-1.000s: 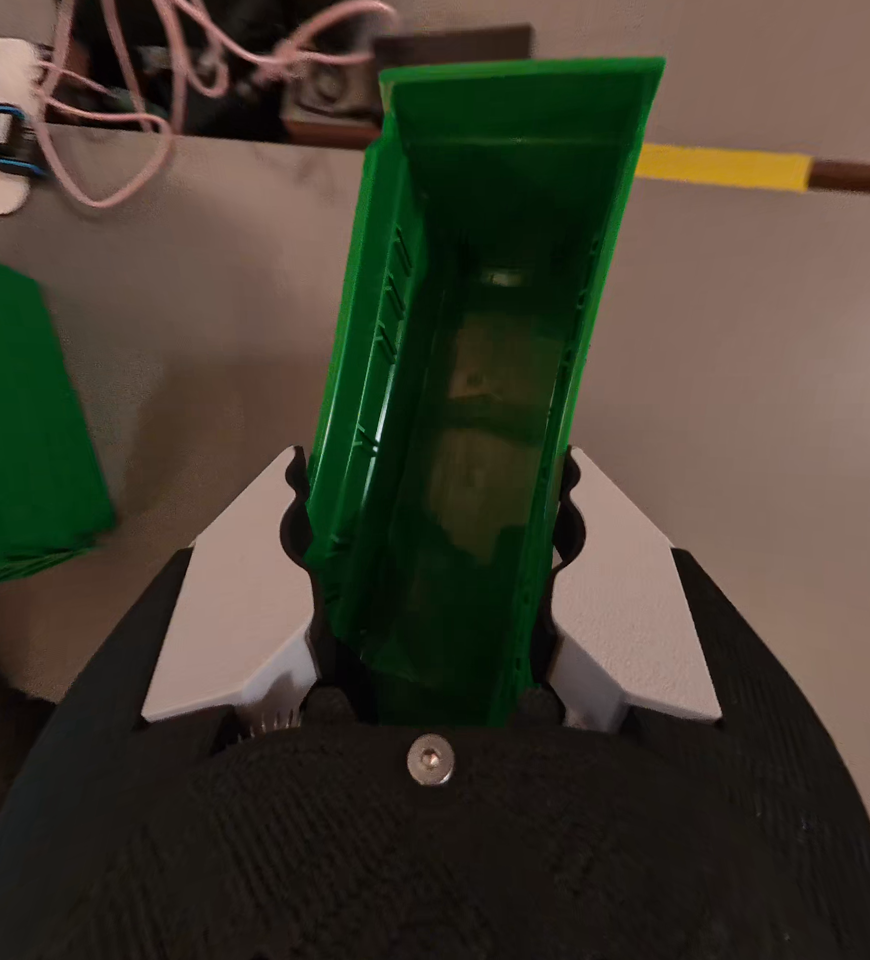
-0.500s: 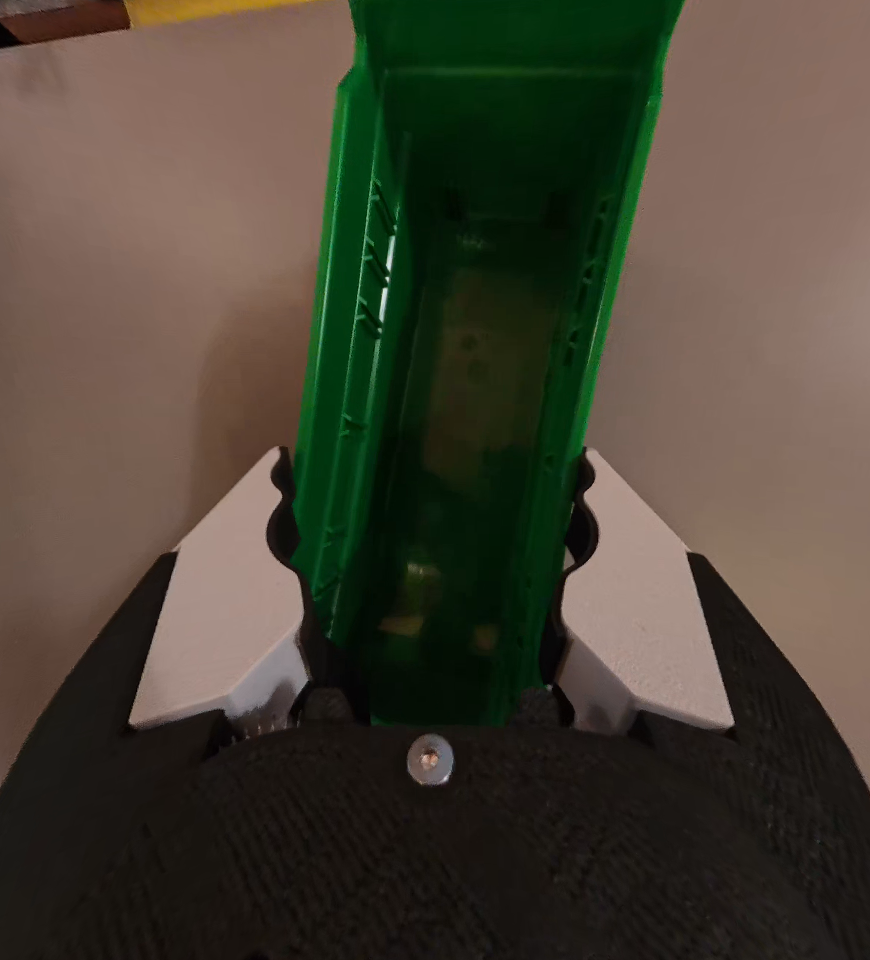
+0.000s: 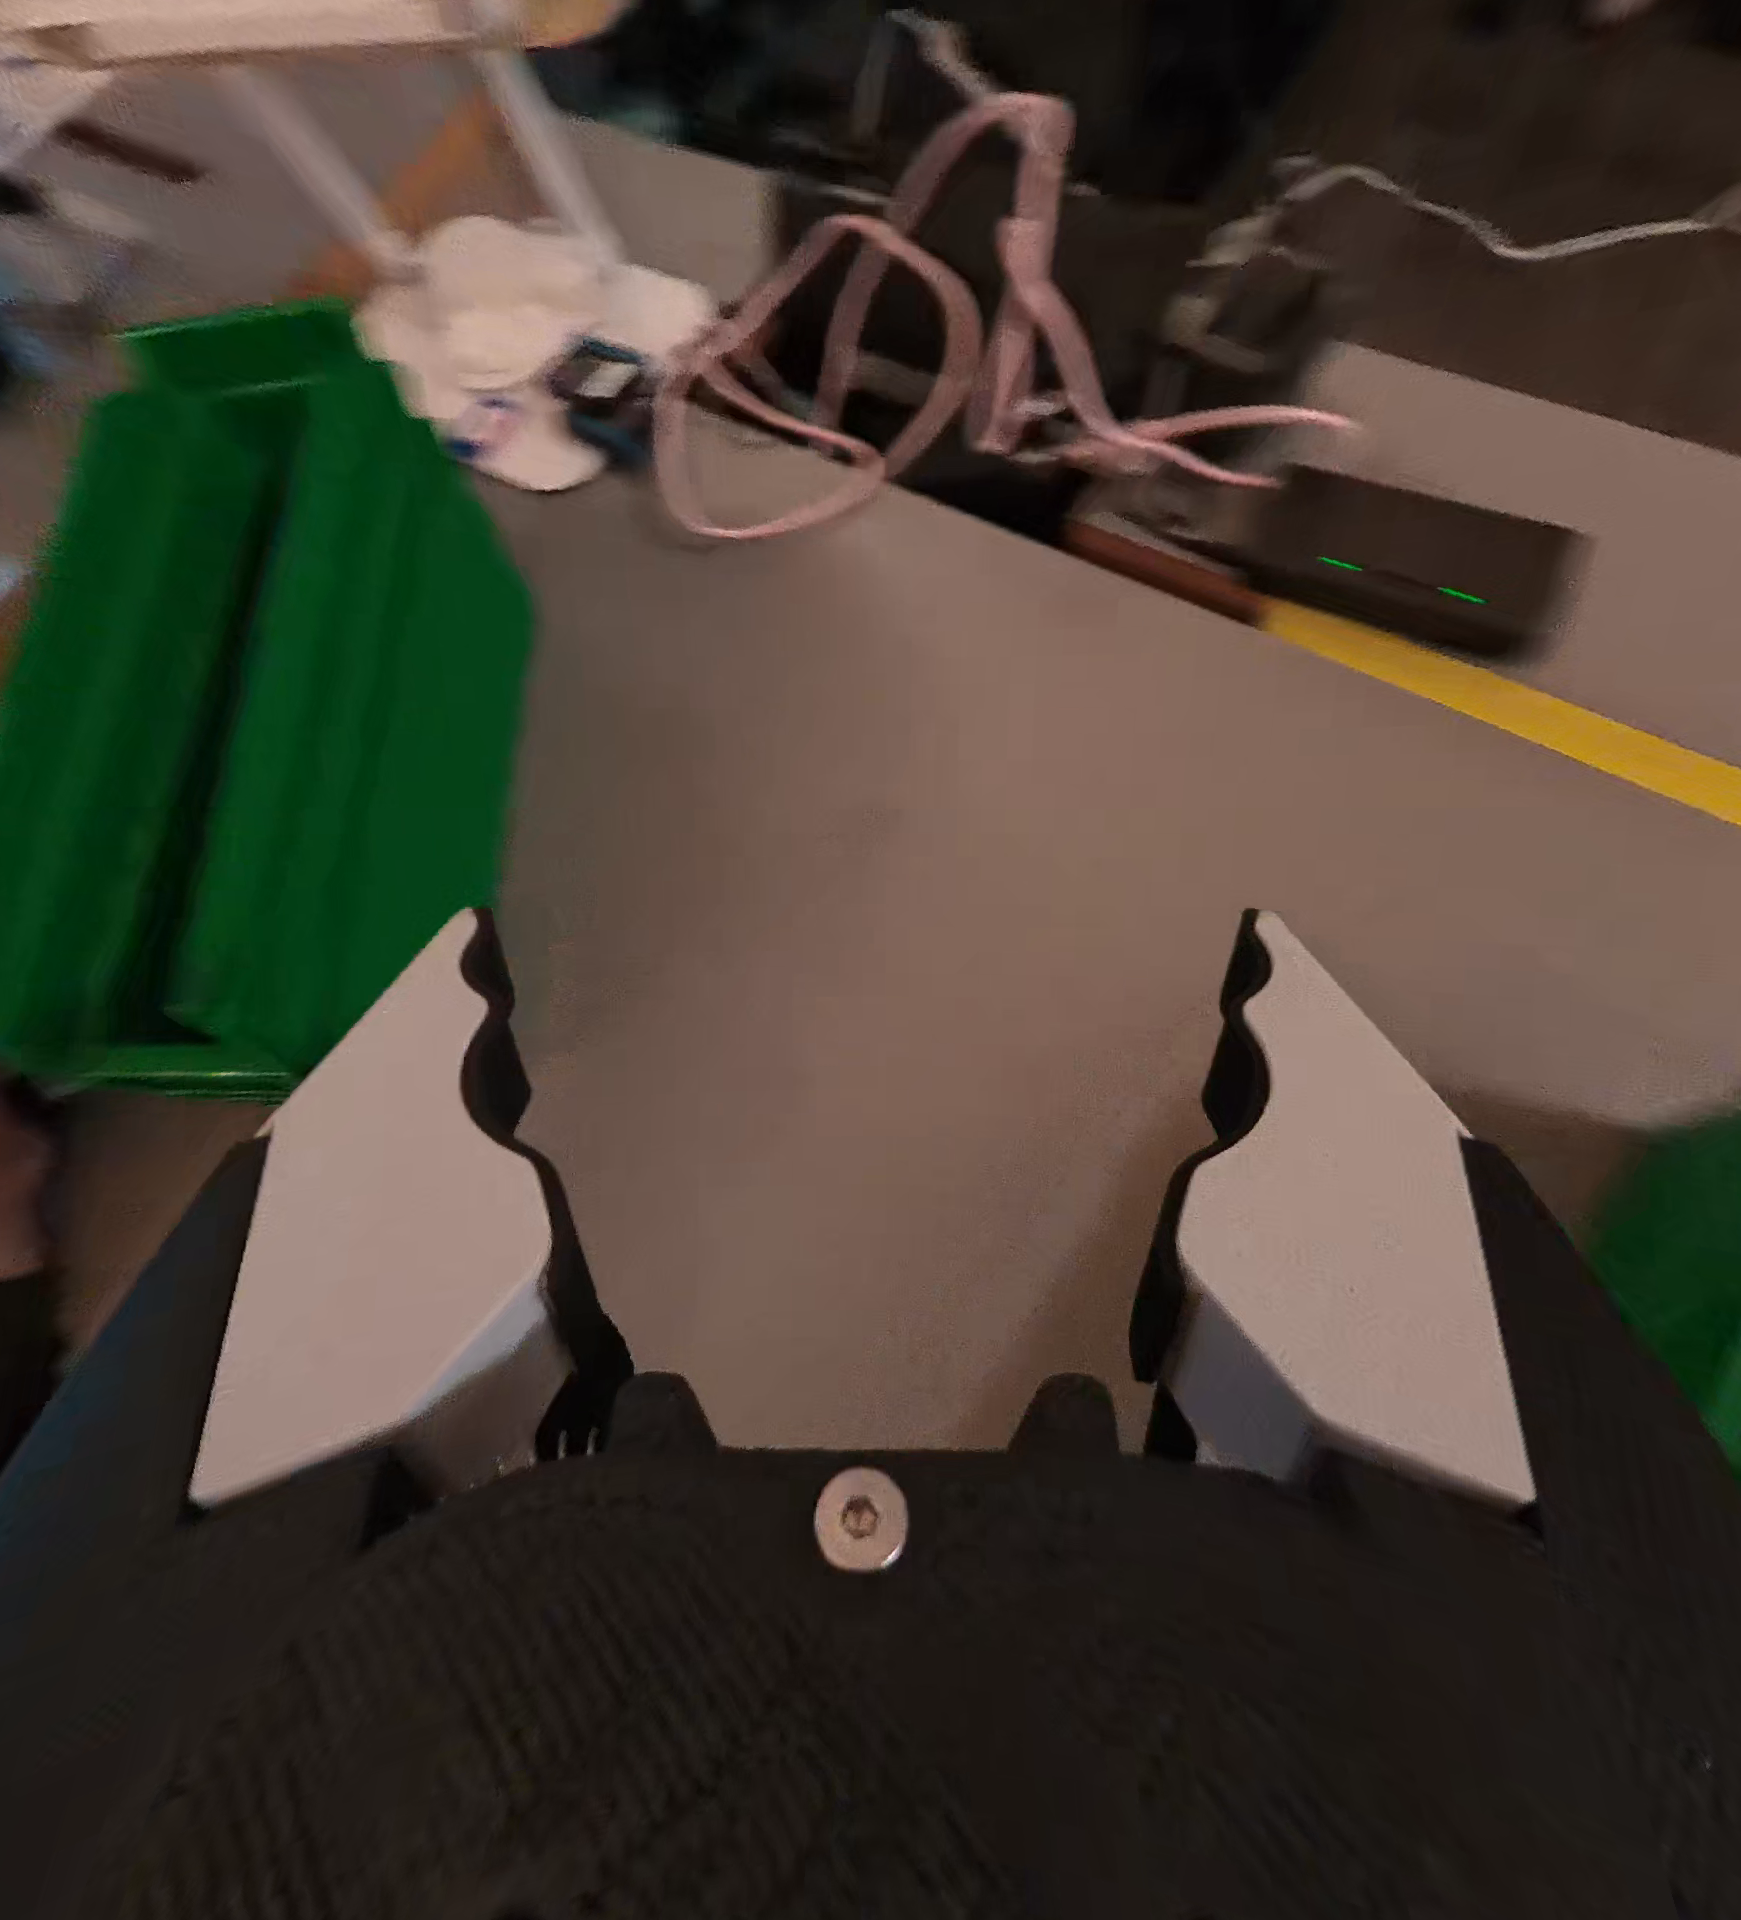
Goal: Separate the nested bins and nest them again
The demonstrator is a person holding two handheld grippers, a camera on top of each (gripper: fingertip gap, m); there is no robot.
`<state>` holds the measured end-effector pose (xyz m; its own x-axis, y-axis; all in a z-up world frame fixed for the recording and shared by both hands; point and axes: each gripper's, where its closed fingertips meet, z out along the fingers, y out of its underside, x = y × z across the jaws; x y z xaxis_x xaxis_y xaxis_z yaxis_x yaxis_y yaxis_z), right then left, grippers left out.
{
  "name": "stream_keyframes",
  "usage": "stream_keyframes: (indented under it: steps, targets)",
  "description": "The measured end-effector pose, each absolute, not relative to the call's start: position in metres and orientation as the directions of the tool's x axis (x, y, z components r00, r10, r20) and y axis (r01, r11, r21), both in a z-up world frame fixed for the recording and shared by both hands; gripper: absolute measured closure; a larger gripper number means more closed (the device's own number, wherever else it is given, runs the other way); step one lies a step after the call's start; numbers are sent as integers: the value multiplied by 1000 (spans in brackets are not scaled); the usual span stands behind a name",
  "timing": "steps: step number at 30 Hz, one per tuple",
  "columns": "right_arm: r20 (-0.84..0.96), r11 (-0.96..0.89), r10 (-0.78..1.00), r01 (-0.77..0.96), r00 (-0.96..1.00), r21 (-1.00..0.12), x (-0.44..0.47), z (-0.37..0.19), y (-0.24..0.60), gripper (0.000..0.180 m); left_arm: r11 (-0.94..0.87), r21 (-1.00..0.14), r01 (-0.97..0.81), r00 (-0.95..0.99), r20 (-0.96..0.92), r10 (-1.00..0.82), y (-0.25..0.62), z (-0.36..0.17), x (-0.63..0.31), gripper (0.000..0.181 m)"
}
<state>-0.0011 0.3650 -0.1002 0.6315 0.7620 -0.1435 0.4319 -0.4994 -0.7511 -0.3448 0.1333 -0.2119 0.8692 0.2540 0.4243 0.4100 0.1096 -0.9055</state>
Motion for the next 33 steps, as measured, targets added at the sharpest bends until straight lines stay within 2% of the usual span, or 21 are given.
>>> stream_keyframes:
  steps: [5,10,20,22,26,28,33]
  targets:
    - [-255,-464,872,538,418,-704,-133,-102,286,37,94,-910,404,873,415,257,134,-214,-344,103]
    - [-204,-420,902,665,381,-617,-213,-126,249,21,87,-913,398,878,406,254,136,-214,-343,102]
    - [-58,-424,895,805,442,-414,-251,-165,241,20,162,-913,375,907,397,138,135,-193,-330,92]
    - [-49,-436,891,820,452,-370,-249,-174,242,26,184,-912,365,917,387,100,134,-186,-325,89]
    - [-81,-446,889,812,450,-377,-256,-177,239,45,208,-919,335,932,355,67,133,-178,-319,87]
    - [-122,-456,888,809,444,-371,-259,-176,232,64,206,-921,330,934,351,70,134,-178,-318,87]
    - [-129,-473,880,818,457,-327,-256,-173,228,78,198,-921,336,934,353,58,135,-180,-317,87]
